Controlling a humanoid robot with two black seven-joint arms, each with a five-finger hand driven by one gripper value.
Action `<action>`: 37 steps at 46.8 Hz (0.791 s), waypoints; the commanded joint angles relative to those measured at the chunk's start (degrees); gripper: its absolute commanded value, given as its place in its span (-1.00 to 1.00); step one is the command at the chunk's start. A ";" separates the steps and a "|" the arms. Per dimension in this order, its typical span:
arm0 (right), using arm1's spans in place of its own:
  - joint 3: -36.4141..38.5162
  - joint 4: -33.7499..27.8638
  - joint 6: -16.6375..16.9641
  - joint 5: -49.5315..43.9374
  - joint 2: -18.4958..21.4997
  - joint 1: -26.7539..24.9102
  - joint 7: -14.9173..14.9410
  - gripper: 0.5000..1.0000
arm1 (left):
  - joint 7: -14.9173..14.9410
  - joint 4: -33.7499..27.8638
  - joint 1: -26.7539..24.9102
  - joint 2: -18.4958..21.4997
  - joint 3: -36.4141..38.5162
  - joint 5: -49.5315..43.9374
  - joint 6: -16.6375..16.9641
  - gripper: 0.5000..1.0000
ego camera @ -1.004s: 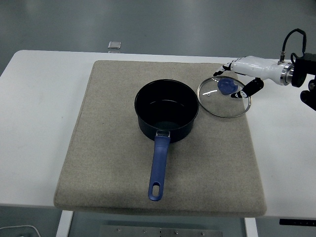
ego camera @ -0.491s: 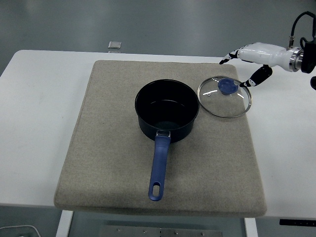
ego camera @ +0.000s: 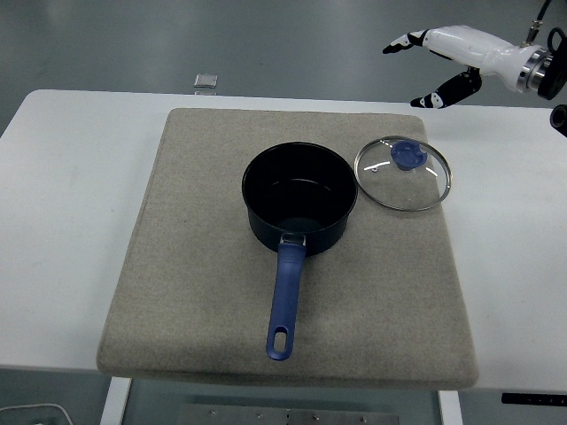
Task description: Lift the pot lid and place it to the right of the pot.
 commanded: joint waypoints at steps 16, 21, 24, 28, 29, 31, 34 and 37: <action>8.71 -0.25 0.99 22.02 0.61 -0.30 0.00 0.44 | 0.00 0.00 0.01 0.00 0.00 -0.01 0.00 1.00; 8.36 -0.78 4.50 26.86 -0.18 -0.48 0.00 0.44 | 0.00 0.00 0.01 0.00 0.00 -0.01 0.00 1.00; 8.36 -1.48 7.67 28.88 -0.80 -0.48 0.00 0.45 | 0.00 0.00 0.01 0.00 0.00 -0.01 0.00 1.00; 8.36 -2.80 10.74 32.04 -1.59 -0.48 0.00 0.45 | 0.00 0.00 0.01 0.00 0.00 -0.01 0.00 1.00; 8.36 -3.06 11.45 32.66 -1.68 -0.65 0.00 0.45 | 0.00 0.00 0.01 0.00 0.00 -0.01 0.00 1.00; 8.36 -3.68 13.03 33.63 -1.68 -1.09 0.00 0.45 | 0.00 0.00 0.01 0.00 0.00 -0.01 0.00 1.00; 8.36 -4.21 14.70 33.90 -1.77 -1.97 0.00 0.45 | 0.00 0.00 0.01 0.00 0.00 -0.01 0.00 1.00; 8.36 -4.74 15.49 34.07 -1.85 -2.76 0.00 0.46 | 0.00 0.00 0.01 0.00 0.00 -0.01 0.00 1.00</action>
